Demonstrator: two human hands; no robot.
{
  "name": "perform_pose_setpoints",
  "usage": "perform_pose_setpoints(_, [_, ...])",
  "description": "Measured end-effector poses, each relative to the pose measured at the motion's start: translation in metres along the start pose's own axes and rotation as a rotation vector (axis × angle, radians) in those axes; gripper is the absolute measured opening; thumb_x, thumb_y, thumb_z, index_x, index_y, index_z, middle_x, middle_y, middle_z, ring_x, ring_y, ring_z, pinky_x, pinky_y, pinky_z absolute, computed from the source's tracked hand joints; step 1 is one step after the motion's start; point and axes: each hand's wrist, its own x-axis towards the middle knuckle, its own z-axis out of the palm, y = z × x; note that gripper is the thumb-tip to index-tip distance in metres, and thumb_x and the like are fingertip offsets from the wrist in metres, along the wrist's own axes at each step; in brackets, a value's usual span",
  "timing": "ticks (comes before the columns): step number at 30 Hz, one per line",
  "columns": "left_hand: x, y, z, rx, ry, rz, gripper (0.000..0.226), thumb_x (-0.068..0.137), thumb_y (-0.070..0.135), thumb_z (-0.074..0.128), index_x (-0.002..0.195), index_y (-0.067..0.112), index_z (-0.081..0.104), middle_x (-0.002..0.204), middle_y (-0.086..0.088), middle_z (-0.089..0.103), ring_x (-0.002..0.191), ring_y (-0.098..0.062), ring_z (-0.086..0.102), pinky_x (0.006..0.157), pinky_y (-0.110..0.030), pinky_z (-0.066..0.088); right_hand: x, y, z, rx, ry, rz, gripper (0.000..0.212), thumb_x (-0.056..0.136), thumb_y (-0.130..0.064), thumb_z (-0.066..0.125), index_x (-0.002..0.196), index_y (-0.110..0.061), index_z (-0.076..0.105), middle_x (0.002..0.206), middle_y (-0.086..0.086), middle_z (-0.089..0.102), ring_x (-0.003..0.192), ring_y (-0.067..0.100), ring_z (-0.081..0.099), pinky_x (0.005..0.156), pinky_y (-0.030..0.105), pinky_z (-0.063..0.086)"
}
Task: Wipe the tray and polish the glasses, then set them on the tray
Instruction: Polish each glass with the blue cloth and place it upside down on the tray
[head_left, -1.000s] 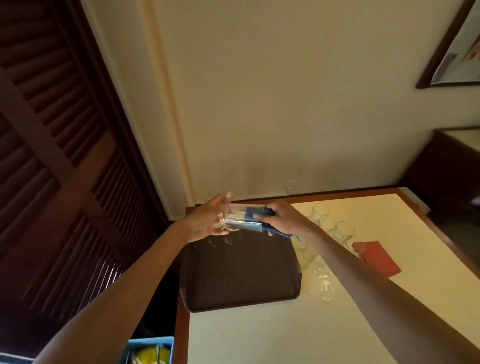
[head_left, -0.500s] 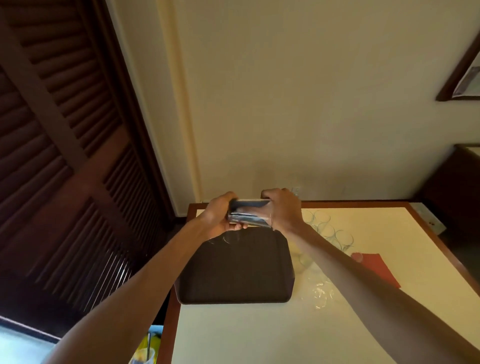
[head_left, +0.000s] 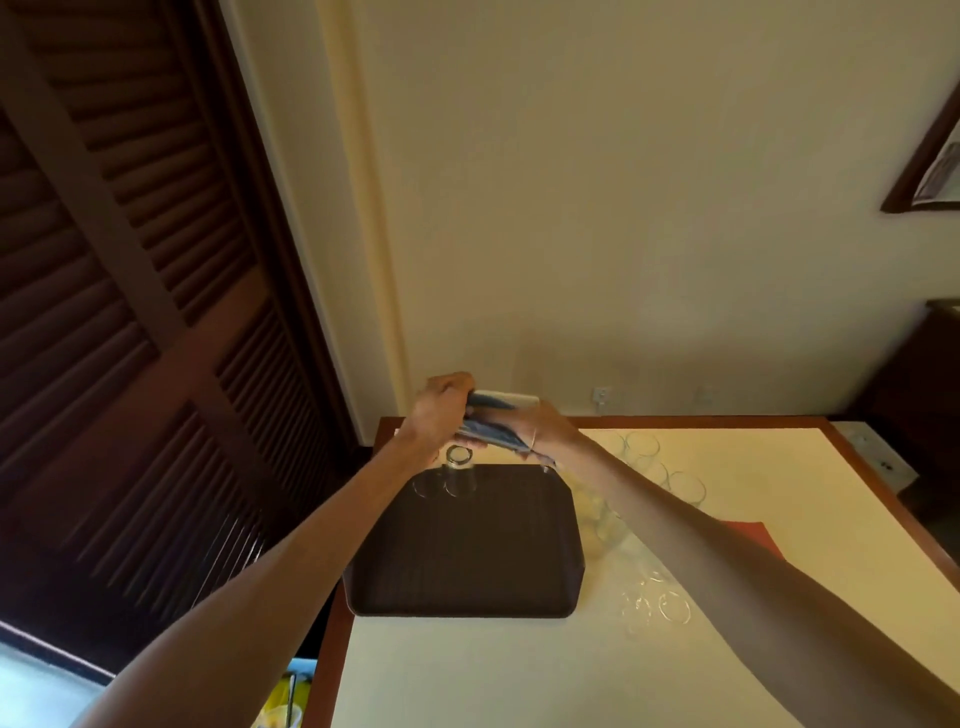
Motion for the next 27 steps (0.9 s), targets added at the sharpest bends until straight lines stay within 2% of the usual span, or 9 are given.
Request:
perform_pose_setpoints(2, [0.0, -0.006, 0.0, 0.16, 0.034, 0.242, 0.033, 0.106, 0.012, 0.041, 0.075, 0.009, 0.049, 0.075, -0.009, 0.05, 0.06, -0.013, 0.058, 0.048, -0.019, 0.048, -0.019, -0.012, -0.005, 0.178, -0.252, 0.198, 0.055, 0.092, -0.062, 0.058, 0.071, -0.011, 0.06, 0.053, 0.0, 0.054, 0.038, 0.008, 0.038, 0.036, 0.02, 0.037])
perform_pose_setpoints(4, [0.004, -0.012, -0.001, 0.158, 0.063, 0.317, 0.035, 0.106, 0.012, 0.043, 0.072, 0.012, 0.049, 0.071, -0.006, 0.049, 0.059, -0.01, 0.053, 0.052, -0.02, 0.046, -0.026, -0.02, -0.011, 0.16, -0.264, 0.106, 0.052, 0.092, -0.06, 0.058, 0.069, -0.014, 0.061, 0.047, -0.004, 0.054, 0.034, 0.007, 0.041, 0.035, 0.016, 0.032])
perform_pose_setpoints(9, [0.011, -0.001, -0.007, -0.318, -0.183, -0.111, 0.037, 0.106, 0.038, 0.047, 0.097, 0.007, 0.065, 0.089, -0.012, 0.072, 0.082, -0.031, 0.07, 0.066, -0.038, 0.06, -0.022, -0.027, -0.028, -0.659, 0.394, -0.398, 0.008, 0.088, -0.012, 0.067, 0.091, -0.012, 0.075, 0.083, 0.002, 0.072, 0.076, 0.021, 0.066, 0.062, 0.027, 0.045])
perform_pose_setpoints(12, [0.014, 0.007, -0.005, -0.354, -0.194, -0.29, 0.044, 0.105, 0.044, 0.052, 0.119, 0.004, 0.065, 0.104, -0.017, 0.076, 0.082, -0.03, 0.077, 0.06, -0.039, 0.062, -0.033, -0.042, -0.035, -0.875, 0.543, -0.582, 0.018, 0.082, -0.008, 0.06, 0.088, -0.018, 0.073, 0.075, 0.003, 0.071, 0.064, 0.023, 0.058, 0.058, 0.026, 0.034])
perform_pose_setpoints(16, [0.017, 0.015, 0.001, -0.136, -0.041, -0.167, 0.032, 0.108, 0.034, 0.051, 0.098, 0.006, 0.063, 0.077, -0.011, 0.072, 0.059, -0.021, 0.072, 0.05, -0.03, 0.057, -0.01, -0.025, -0.031, -0.711, 0.536, -0.483, 0.013, 0.083, -0.012, 0.073, 0.095, -0.017, 0.074, 0.09, 0.002, 0.074, 0.082, 0.023, 0.066, 0.067, 0.03, 0.049])
perform_pose_setpoints(18, [0.021, 0.015, -0.001, -0.056, -0.002, -0.035, 0.037, 0.109, 0.035, 0.05, 0.094, 0.004, 0.064, 0.082, -0.016, 0.07, 0.062, -0.022, 0.073, 0.05, -0.03, 0.056, 0.007, -0.014, -0.021, -0.469, 0.422, -0.303, 0.034, 0.08, -0.022, 0.083, 0.111, -0.011, 0.072, 0.1, 0.004, 0.073, 0.087, 0.022, 0.067, 0.071, 0.03, 0.053])
perform_pose_setpoints(22, [0.02, 0.009, -0.002, 0.084, 0.035, 0.232, 0.043, 0.109, 0.033, 0.052, 0.096, -0.005, 0.066, 0.09, -0.027, 0.07, 0.067, -0.031, 0.075, 0.05, -0.036, 0.061, 0.006, -0.018, -0.014, 0.122, -0.114, 0.06, 0.056, 0.083, -0.068, 0.064, 0.082, -0.013, 0.069, 0.06, 0.001, 0.062, 0.041, 0.012, 0.045, 0.035, 0.02, 0.033])
perform_pose_setpoints(24, [0.02, 0.007, -0.001, 0.084, 0.032, 0.284, 0.04, 0.108, 0.031, 0.053, 0.097, -0.005, 0.066, 0.093, -0.029, 0.069, 0.07, -0.033, 0.075, 0.052, -0.039, 0.063, 0.005, -0.021, -0.017, 0.111, -0.15, 0.053, 0.06, 0.084, -0.071, 0.06, 0.08, -0.013, 0.069, 0.057, 0.0, 0.06, 0.039, 0.01, 0.043, 0.035, 0.019, 0.03])
perform_pose_setpoints(27, [0.023, 0.005, -0.007, -0.087, -0.101, 0.116, 0.044, 0.107, 0.041, 0.051, 0.103, -0.001, 0.065, 0.098, -0.025, 0.07, 0.081, -0.033, 0.075, 0.062, -0.04, 0.062, 0.007, -0.022, -0.027, -0.298, 0.168, -0.164, 0.039, 0.085, -0.044, 0.077, 0.1, -0.008, 0.073, 0.079, 0.004, 0.071, 0.062, 0.014, 0.066, 0.053, 0.028, 0.055])
